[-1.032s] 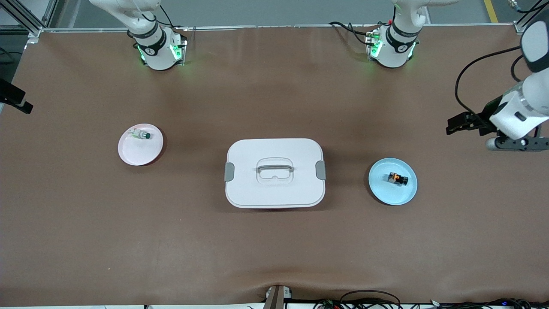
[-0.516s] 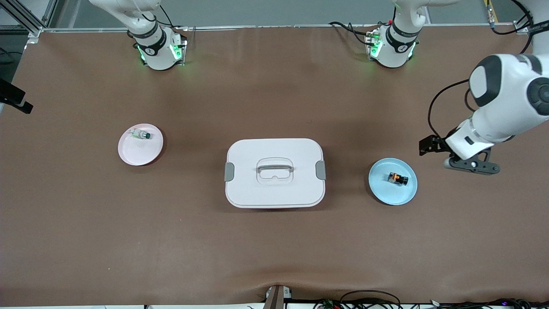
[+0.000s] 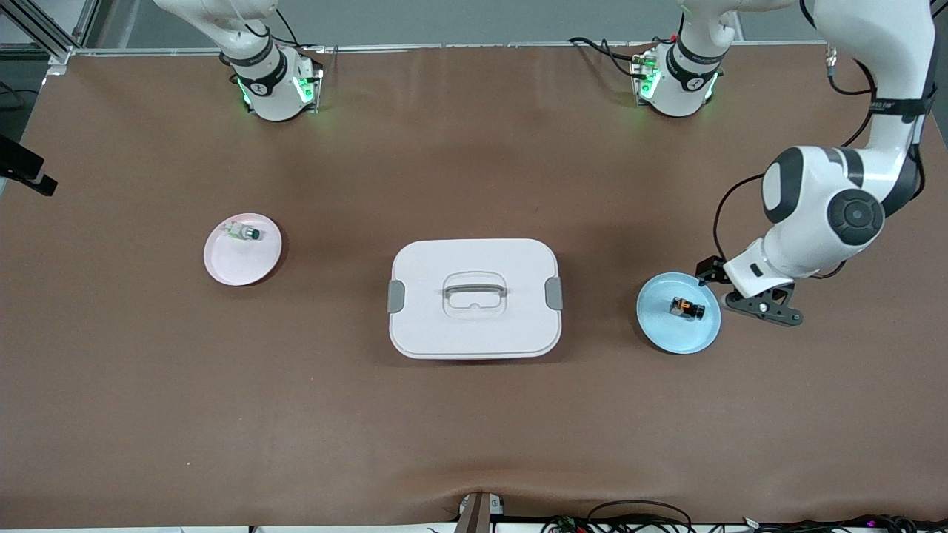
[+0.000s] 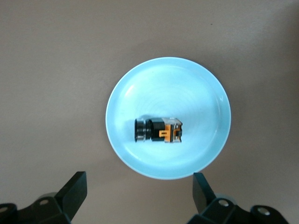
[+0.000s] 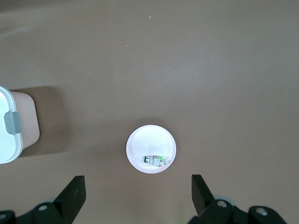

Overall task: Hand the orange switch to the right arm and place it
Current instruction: 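Move the left gripper down over the orange switch on the blue plate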

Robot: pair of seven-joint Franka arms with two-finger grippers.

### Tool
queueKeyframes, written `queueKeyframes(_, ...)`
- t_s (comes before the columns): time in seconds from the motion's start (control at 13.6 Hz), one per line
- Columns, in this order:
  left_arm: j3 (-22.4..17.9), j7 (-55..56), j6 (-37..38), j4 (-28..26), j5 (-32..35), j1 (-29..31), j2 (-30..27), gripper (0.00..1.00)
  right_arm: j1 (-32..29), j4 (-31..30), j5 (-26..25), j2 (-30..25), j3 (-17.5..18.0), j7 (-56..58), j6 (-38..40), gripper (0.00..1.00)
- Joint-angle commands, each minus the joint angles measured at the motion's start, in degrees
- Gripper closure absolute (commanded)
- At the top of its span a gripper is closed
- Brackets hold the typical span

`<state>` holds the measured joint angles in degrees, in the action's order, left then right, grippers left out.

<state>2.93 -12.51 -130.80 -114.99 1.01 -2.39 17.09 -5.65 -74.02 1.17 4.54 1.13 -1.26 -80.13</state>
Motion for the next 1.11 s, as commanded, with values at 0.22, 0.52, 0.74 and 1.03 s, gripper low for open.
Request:
queueKeyframes(0.22,0.8,0.4,-2.0,1.0,0.7,-1.9,4.5,0.00,-1.0,-0.9,0.1,-1.1,0.7,-0.5,1.6,0.00)
queueKeyframes(0.52,0.8,0.1,-4.8,0.9,1.3,-2.5,7.1,0.00,-0.9,-0.9,0.2,-1.2,0.8,-0.5,1.8,0.00)
queueKeyframes(0.74,0.8,0.2,-5.8,1.5,7.1,-2.0,9.1,0.00,-0.9,-1.1,0.2,-1.2,0.8,-0.5,2.5,0.00)
queueKeyframes(1.03,0.8,2.4,-7.9,1.6,7.2,-2.5,10.6,0.00,-0.9,-1.0,0.2,-1.2,0.8,-0.5,2.4,0.00)
